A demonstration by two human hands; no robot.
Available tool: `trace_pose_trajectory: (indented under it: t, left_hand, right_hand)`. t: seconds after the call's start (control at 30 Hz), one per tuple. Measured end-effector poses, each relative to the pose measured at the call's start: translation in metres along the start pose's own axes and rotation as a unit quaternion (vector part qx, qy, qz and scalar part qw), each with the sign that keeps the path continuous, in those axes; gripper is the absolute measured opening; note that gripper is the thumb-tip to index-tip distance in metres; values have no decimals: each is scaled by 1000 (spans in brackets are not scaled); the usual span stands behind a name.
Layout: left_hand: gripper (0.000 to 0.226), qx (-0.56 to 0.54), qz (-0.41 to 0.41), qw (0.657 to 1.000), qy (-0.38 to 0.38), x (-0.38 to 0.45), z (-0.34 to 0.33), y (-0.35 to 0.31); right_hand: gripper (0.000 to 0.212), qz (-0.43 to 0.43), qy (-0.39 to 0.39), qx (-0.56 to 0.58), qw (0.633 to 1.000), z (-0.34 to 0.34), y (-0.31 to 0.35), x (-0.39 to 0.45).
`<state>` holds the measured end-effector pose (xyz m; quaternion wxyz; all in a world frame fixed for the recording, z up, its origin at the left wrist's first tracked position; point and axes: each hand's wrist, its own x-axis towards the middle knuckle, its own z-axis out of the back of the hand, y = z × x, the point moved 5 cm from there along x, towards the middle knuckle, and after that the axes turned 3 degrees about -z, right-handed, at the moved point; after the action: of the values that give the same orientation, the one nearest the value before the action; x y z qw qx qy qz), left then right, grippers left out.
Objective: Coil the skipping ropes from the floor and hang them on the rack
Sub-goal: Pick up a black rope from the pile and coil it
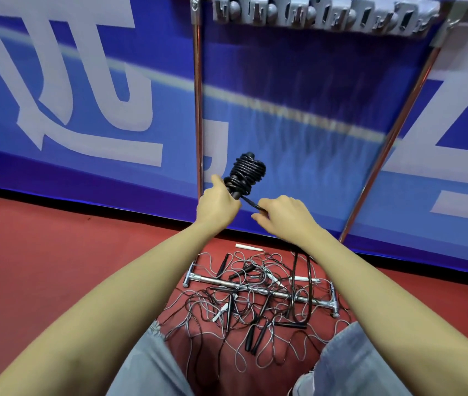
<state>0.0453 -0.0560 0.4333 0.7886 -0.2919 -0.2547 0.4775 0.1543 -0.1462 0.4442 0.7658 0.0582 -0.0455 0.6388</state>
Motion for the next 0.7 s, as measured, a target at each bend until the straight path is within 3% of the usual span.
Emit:
trace_pose_trajectory:
  t: [0.17, 0.3, 0.37, 0.53, 0.6, 0.7]
  left_hand:
    - [25, 228, -40, 973, 17, 4, -5, 1]
    - [21, 413, -119, 901, 56, 6, -7, -14]
    - [21, 472, -176, 861, 73, 5, -9, -22]
    - [20, 551, -316, 768, 83, 2, -11, -32]
    - [21, 559, -324, 759, 84, 3, -11, -29]
    - [13, 525, -332, 783, 11, 1, -4, -27]
  right_hand:
    - [9, 48, 23, -42, 998, 13, 13, 1]
    - [24, 98, -16, -158, 982, 25, 23, 2]
    - [25, 74, -47, -177, 980, 29, 22, 2]
    - [24, -27, -20, -48, 998, 16, 5, 6]
    - [25, -35, -3, 18, 999, 12, 3, 6]
    - [25, -43, -11, 53, 998, 16, 3, 8]
